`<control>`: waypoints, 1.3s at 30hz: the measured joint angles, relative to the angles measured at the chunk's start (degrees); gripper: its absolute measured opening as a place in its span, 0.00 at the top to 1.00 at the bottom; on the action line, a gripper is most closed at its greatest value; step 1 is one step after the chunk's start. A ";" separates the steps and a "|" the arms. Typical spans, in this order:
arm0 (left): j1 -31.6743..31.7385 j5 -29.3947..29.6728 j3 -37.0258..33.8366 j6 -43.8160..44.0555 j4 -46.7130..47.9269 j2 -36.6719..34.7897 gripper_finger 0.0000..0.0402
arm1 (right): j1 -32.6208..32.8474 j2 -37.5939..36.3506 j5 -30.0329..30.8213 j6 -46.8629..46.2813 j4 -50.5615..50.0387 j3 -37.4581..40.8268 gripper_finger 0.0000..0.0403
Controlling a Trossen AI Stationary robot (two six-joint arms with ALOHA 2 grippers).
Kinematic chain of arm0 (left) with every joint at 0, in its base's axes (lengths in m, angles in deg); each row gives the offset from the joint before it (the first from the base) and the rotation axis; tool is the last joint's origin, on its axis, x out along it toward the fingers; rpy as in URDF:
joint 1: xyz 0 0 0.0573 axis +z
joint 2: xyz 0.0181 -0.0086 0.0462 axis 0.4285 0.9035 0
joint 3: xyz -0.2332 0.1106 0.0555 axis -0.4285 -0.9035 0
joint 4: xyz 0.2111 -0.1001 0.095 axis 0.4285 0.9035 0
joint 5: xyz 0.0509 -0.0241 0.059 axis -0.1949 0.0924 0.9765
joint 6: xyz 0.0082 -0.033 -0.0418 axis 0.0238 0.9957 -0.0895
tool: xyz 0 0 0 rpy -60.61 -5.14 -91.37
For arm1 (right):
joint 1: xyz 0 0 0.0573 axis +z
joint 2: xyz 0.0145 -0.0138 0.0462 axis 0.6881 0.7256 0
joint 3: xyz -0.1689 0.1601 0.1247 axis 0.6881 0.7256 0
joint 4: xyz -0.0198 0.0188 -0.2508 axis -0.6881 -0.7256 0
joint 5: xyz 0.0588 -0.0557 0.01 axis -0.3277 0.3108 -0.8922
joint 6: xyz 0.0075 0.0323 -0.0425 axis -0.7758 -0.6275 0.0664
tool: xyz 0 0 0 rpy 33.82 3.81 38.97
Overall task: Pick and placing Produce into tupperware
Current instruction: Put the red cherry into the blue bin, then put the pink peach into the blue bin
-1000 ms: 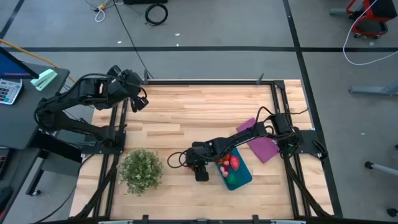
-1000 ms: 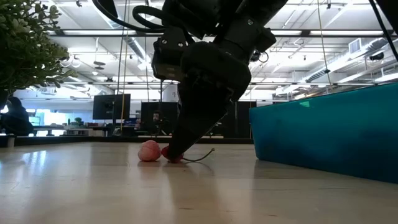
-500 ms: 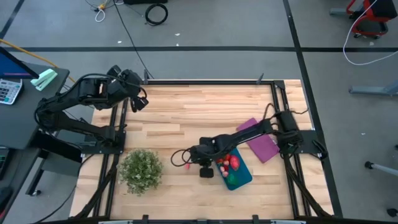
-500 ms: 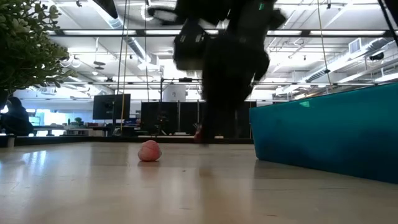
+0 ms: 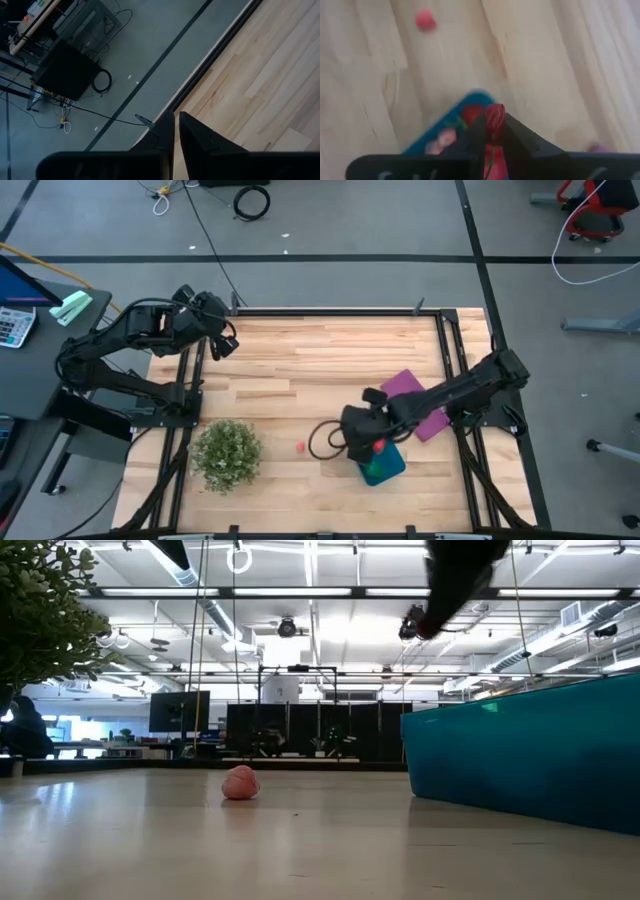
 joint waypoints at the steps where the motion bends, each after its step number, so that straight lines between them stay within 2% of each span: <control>1: -0.02 0.00 0.00 0.00 0.02 0.00 0.92 | 0.67 0.56 -0.06 -1.86 -1.42 0.00 0.87; 4: -0.01 0.00 0.00 0.00 0.00 0.00 0.93 | 2.37 3.51 -1.45 -5.64 -3.60 0.00 0.86; 9: 0.00 0.00 0.00 0.00 -0.04 0.00 0.93 | 4.40 7.37 -6.03 -6.45 -3.32 0.03 0.81; 18: -0.02 0.00 0.00 0.02 -0.02 0.00 0.91 | 5.01 9.63 -6.61 -5.43 -3.38 0.02 0.64; 20: -0.02 0.00 0.00 0.02 -0.04 0.00 0.92 | 4.70 9.63 -4.79 -5.01 -3.30 0.02 0.60; 24: -0.01 0.00 0.00 0.02 -0.02 0.00 0.93 | 4.09 9.10 4.29 -2.41 -2.12 0.02 0.54; 28: 0.00 0.02 0.00 0.00 -0.07 0.00 0.94 | 2.09 8.02 7.60 7.52 7.52 0.02 0.51; 30: -0.01 0.00 0.00 0.00 -0.07 0.00 0.93 | 0.67 8.04 5.83 14.44 15.47 0.02 0.51; 33: -0.01 -0.01 0.00 0.00 -0.07 0.00 0.92 | -2.09 8.83 -1.21 24.58 25.25 -0.02 0.51; 39: 0.00 0.02 0.00 -0.02 -0.07 0.00 0.92 | -7.20 13.22 -12.79 31.57 33.93 -0.02 0.51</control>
